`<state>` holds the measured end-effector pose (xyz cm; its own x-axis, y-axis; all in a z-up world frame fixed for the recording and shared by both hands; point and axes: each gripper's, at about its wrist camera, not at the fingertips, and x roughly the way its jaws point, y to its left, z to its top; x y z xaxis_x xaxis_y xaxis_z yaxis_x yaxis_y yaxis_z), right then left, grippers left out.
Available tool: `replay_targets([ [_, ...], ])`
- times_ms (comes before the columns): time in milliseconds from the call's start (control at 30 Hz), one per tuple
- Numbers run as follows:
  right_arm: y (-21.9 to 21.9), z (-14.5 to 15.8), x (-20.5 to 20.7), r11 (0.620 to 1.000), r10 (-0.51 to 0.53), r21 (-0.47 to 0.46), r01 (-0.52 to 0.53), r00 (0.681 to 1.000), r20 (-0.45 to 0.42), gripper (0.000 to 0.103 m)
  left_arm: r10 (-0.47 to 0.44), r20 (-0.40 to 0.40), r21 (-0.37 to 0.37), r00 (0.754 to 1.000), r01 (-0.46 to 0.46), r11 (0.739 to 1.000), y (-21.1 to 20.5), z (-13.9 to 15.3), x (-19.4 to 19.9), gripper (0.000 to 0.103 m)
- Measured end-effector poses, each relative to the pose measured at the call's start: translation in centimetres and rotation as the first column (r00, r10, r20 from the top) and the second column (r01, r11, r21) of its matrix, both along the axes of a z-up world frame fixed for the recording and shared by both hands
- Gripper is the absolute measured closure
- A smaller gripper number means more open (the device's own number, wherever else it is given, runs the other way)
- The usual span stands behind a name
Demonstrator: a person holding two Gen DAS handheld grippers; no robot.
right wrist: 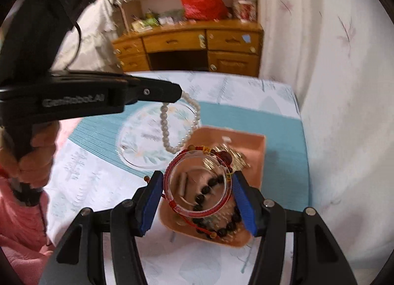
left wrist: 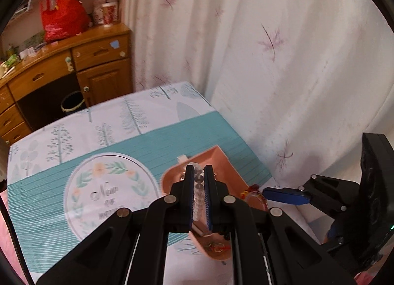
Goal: Organize jewelry
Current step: 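Carry both bracelets into the peach box and open both tools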
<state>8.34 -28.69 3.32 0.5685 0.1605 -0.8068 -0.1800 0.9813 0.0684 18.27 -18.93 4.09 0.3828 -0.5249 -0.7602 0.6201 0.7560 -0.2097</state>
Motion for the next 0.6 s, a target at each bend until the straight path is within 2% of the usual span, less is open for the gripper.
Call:
replay_targets([
  [67,-0.2,-0.7,0.4,0.999,-0.023,-0.037,0.023,1.0,-0.016,0.045,-0.016,-0.023,0.011,1.0,0.016,1.0,-1.1,-1.0,0.0,0.097],
  [200,-0.6,-1.9,0.6,0.999,-0.032,-0.006,0.032,0.997,-0.068,0.045,-0.036,-0.049,0.021,0.998,0.037,0.999,-2.5,-2.7,-0.1,0.097],
  [267,-0.6,-2.2,0.6,1.0,-0.024,-0.021,0.023,0.996,-0.081,0.045,-0.039,-0.071,0.018,0.997,0.04,0.999,-2.9,-3.3,0.1,0.093],
  [300,-0.6,-2.3,0.5,0.999,-0.025,-0.021,0.024,0.996,-0.083,0.045,-0.04,-0.08,0.014,0.996,0.041,0.999,-3.0,-3.4,0.2,0.081],
  [333,-0.7,-2.2,0.5,1.0,-0.024,-0.016,0.023,0.996,-0.083,0.045,-0.038,-0.089,0.011,0.995,0.039,0.999,-3.0,-3.5,0.3,0.063],
  [367,-0.7,-2.2,0.6,1.0,-0.019,-0.011,0.019,0.996,-0.082,0.043,-0.035,-0.09,0.012,0.995,0.036,0.999,-3.1,-3.5,0.3,0.053],
  [400,-0.7,-2.3,0.6,1.0,-0.017,-0.009,0.016,0.997,-0.081,0.038,-0.028,-0.081,0.017,0.996,0.029,0.999,-3.0,-3.4,0.2,0.038],
  [500,-0.6,-2.4,0.6,1.0,-0.019,-0.008,0.019,0.996,-0.083,0.038,-0.011,-0.044,0.035,0.999,0.012,0.999,-2.6,-2.8,0.1,0.034],
  [600,-0.6,-2.0,0.6,1.0,-0.024,0.01,0.025,0.997,-0.073,0.038,0.01,-0.031,0.04,0.999,-0.009,0.999,-1.4,-1.8,0.4,0.022],
])
